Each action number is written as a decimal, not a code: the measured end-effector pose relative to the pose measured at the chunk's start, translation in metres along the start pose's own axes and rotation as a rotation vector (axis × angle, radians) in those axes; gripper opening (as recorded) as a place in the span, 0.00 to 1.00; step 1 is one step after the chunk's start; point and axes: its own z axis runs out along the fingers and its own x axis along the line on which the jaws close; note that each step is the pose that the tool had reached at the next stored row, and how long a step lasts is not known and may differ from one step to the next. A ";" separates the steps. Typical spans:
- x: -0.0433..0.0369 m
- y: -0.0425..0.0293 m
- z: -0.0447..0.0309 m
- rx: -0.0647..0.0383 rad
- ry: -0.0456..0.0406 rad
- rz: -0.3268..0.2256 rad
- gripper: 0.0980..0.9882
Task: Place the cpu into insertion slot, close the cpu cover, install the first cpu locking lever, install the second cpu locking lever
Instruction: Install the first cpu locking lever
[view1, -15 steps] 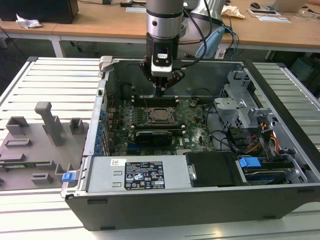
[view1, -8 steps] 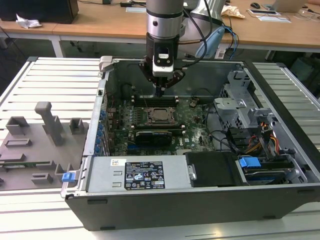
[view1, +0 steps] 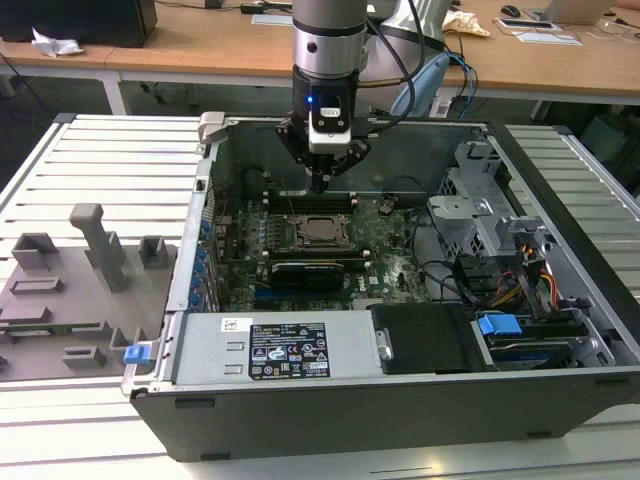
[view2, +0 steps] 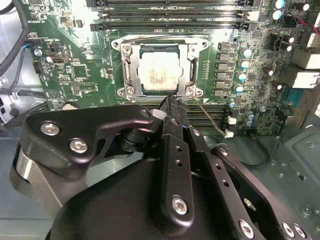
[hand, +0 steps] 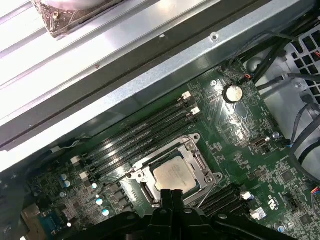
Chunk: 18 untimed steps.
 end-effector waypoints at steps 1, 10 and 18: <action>0.0000 0.0000 0.0000 0.000 0.0002 -0.010 0.01; 0.0001 -0.0001 0.0000 -0.003 0.0048 -0.189 0.01; 0.0001 -0.0001 0.0000 -0.005 0.0073 -0.284 0.01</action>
